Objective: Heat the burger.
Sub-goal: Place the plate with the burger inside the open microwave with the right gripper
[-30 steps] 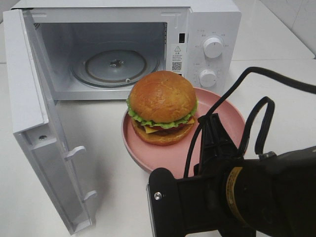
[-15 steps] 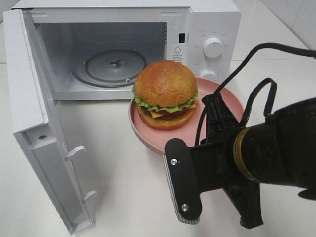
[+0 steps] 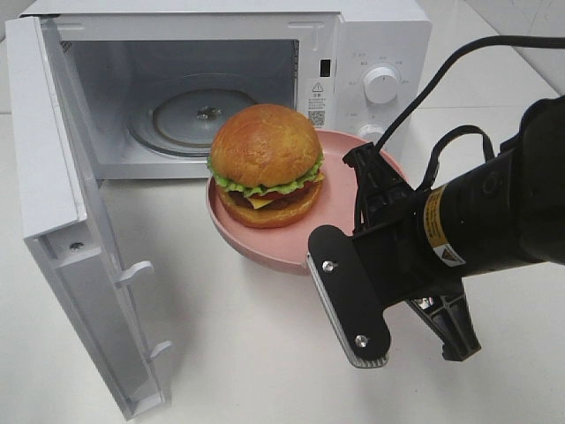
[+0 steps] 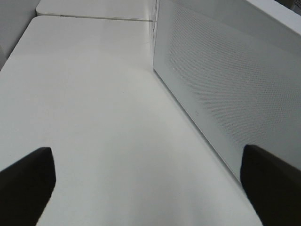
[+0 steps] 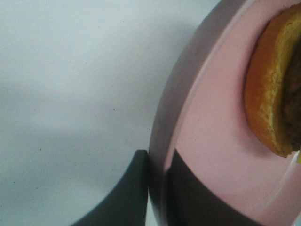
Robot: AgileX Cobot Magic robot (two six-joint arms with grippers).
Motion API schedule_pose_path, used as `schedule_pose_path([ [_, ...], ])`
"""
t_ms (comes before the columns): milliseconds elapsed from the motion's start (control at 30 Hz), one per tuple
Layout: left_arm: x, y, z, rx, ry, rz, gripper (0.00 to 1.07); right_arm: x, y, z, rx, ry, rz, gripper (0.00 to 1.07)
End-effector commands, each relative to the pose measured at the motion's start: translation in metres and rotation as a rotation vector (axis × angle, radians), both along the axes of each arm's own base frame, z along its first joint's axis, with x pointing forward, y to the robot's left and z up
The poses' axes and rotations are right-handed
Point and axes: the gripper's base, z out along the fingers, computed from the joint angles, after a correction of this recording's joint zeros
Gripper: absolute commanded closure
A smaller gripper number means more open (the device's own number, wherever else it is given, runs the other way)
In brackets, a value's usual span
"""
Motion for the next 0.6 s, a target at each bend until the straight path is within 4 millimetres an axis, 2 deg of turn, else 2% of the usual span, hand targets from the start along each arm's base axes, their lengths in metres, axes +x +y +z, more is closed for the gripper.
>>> schedule_pose_path([
  [33,-0.002,0.000,0.001,-0.005,-0.028,0.001,0.06,0.005,0.004,0.008,0.049,-0.023,0.068,1.07],
  [300,-0.002,0.000,0.001,-0.005,-0.028,0.001,0.06,0.013,-0.006,0.006,0.053,0.012,0.141,1.07],
  [600,-0.002,0.000,0.001,-0.005,-0.028,0.001,0.06,0.022,-0.012,0.008,0.117,0.006,0.141,1.07],
])
